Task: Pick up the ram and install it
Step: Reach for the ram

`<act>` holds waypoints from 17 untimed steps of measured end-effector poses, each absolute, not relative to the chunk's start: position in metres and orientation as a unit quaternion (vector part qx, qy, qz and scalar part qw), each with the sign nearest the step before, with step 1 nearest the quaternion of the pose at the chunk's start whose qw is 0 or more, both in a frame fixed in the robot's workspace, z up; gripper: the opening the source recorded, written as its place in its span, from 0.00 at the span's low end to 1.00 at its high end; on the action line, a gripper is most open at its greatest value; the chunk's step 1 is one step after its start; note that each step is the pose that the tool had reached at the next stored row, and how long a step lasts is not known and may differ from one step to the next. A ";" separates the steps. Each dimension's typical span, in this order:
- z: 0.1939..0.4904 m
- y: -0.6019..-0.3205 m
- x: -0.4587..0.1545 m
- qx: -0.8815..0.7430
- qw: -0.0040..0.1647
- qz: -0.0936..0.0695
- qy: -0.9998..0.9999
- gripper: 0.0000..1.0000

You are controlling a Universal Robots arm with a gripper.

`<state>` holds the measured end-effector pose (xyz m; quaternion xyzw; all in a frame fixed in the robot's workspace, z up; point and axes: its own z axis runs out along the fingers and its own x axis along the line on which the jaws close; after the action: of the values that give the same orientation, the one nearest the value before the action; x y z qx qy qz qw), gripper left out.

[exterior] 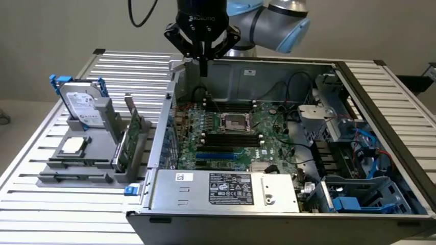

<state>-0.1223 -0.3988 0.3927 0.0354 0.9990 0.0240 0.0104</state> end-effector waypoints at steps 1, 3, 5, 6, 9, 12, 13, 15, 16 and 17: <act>0.393 -0.399 -0.126 0.035 0.010 0.024 0.999 0.11; 0.392 -0.399 -0.135 0.035 0.010 0.024 0.999 0.11; 0.392 -0.399 -0.144 0.035 0.010 0.024 0.999 0.11; 0.392 -0.399 -0.148 0.035 0.010 0.024 0.999 0.11; 0.391 -0.399 -0.162 0.035 0.009 0.024 0.999 0.11; 0.389 -0.399 -0.176 0.035 0.008 0.024 0.999 0.11; 0.388 -0.399 -0.181 0.035 0.008 0.024 0.999 0.11; 0.386 -0.399 -0.190 0.035 0.008 0.023 0.999 0.11; 0.385 -0.399 -0.194 0.035 0.008 0.023 0.999 0.11; 0.384 -0.399 -0.199 0.035 0.008 0.023 0.999 0.11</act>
<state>-0.1987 -0.3988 0.3838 0.0354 0.9991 0.0225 0.0080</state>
